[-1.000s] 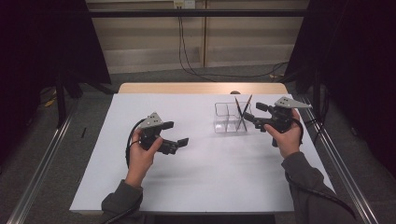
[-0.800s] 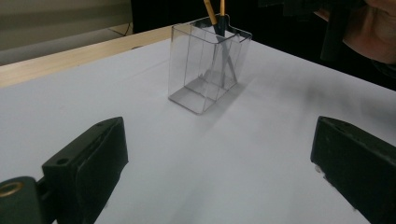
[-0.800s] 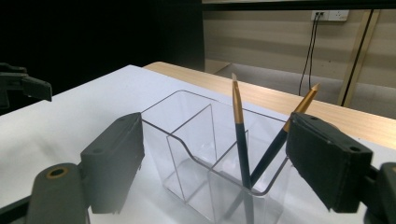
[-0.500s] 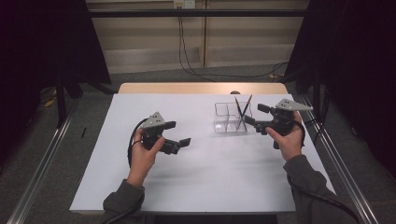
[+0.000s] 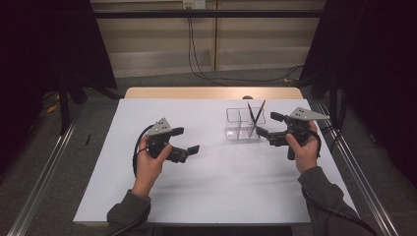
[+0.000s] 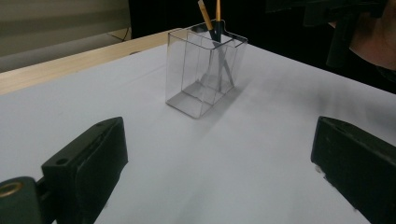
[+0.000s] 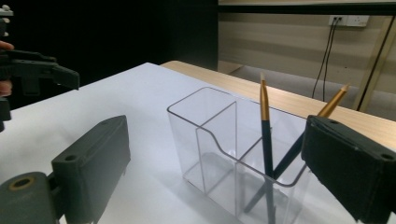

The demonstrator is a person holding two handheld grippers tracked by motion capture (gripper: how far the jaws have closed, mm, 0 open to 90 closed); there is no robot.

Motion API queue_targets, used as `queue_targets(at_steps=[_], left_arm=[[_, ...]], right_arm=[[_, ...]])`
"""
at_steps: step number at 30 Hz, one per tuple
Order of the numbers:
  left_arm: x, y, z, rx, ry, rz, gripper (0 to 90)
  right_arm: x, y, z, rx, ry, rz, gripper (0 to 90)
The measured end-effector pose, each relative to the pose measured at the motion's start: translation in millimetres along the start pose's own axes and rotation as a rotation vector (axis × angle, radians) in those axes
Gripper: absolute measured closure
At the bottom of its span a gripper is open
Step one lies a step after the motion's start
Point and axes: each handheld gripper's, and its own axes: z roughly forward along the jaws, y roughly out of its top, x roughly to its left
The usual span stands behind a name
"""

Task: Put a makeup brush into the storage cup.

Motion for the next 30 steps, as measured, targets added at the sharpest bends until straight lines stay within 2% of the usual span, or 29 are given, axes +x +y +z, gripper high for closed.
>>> queue_targets(at_steps=[9, 21, 30], left_arm=[[-0.1, 0.7, -1.7, -0.011, -0.008, 0.005, 3.5], [0.1, 0.7, -2.7, -0.020, -0.011, 0.002, 3.4], [0.1, 0.9, -3.2, -0.016, -0.008, 0.003, 3.4]], right_arm=[[6.4, -1.6, -4.4, 0.003, 0.003, -0.017, 7.3], [5.9, -12.5, -11.0, -0.003, -0.006, 0.008, 7.3], [10.3, -17.6, -15.4, 0.012, 0.007, 0.000, 7.3]])
